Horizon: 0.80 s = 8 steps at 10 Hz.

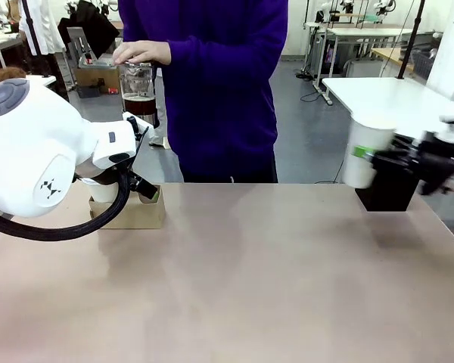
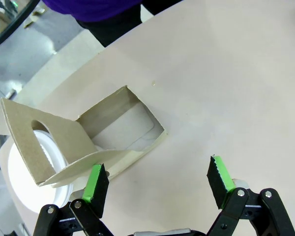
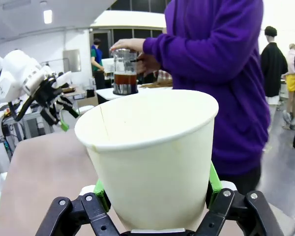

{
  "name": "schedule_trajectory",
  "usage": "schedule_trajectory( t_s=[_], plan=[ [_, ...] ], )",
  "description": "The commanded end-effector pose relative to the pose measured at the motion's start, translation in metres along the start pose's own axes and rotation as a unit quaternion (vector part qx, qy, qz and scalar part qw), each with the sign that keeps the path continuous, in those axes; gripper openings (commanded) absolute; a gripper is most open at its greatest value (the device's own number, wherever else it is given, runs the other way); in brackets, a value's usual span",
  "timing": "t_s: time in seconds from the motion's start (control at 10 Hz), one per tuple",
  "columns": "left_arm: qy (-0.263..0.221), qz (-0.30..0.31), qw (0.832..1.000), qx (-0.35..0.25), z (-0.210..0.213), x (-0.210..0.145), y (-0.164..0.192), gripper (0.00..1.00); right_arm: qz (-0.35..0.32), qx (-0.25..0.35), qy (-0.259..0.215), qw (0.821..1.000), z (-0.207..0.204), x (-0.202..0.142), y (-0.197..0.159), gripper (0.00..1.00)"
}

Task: Pour a drink into a cup and package it in a carrier.
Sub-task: Pick up the 600 ml Paper Cup and place it in the middle top area of the table.

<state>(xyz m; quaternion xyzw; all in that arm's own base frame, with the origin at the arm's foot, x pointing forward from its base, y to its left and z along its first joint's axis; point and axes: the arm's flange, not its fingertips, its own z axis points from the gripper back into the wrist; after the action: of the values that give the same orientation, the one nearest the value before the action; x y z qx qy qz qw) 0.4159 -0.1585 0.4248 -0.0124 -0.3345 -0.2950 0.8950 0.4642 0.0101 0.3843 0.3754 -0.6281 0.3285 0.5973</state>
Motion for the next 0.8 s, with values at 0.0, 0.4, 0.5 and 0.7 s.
schedule_trajectory(
  t_s=[0.0,0.4,0.5,0.7],
  plan=[
    [-0.001,0.001,1.000,0.000,0.001,0.000,0.001,1.00,-0.020,0.005,0.002,1.000,-0.081,-0.012,-0.014,0.84],
    [-0.001,0.001,1.000,0.000,0.001,0.000,0.001,1.00,-0.039,0.013,0.014,0.999,-0.179,-0.082,-0.037,0.84],
    [-0.001,0.001,1.000,0.000,0.001,0.000,0.001,1.00,-0.037,0.012,0.019,0.999,-0.183,-0.099,-0.040,0.84],
    [-0.001,0.001,1.000,0.000,0.001,0.000,0.001,1.00,-0.032,0.011,0.023,0.999,-0.184,-0.116,-0.043,0.84]
  ],
)
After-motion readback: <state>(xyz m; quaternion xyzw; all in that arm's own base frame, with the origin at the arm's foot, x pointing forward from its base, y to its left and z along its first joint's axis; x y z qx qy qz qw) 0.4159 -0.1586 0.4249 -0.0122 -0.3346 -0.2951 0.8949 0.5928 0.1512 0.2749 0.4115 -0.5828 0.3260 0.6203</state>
